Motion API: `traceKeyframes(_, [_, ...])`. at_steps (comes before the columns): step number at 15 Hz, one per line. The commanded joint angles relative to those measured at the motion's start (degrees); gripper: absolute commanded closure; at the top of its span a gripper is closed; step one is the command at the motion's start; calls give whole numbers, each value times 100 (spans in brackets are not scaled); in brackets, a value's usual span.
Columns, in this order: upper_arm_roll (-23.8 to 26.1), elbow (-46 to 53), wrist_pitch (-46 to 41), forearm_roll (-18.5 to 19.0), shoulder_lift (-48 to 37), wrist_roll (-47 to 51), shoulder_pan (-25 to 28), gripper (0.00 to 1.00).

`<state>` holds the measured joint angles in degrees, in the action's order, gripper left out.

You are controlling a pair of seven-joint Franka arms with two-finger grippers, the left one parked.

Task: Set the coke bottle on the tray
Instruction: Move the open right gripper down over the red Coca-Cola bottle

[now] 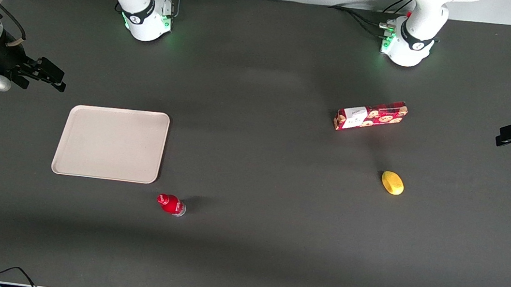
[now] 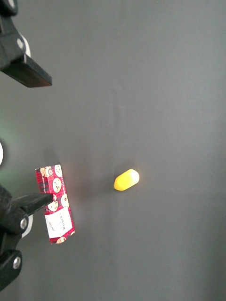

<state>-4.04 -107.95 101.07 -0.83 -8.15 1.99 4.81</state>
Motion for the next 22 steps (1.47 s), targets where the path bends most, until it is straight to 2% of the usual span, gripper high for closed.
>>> traceKeyframes(1, [26,81,-96,4,50,144,-15,0])
traceKeyframes(5, [26,125,-9,-14,103,92,19,0])
traceKeyframes(10, [78,887,53,-31,857,57,46,0])
traceKeyframes(16, [1062,2760,18,91,2500,249,-33,0])
traceKeyframes(18, [1334,3295,27,345,3114,258,11,0])
traceKeyframes(20, [1782,3840,27,871,3713,397,28,0])
traceKeyframes(22, [2221,4123,114,1425,4223,941,37,0])
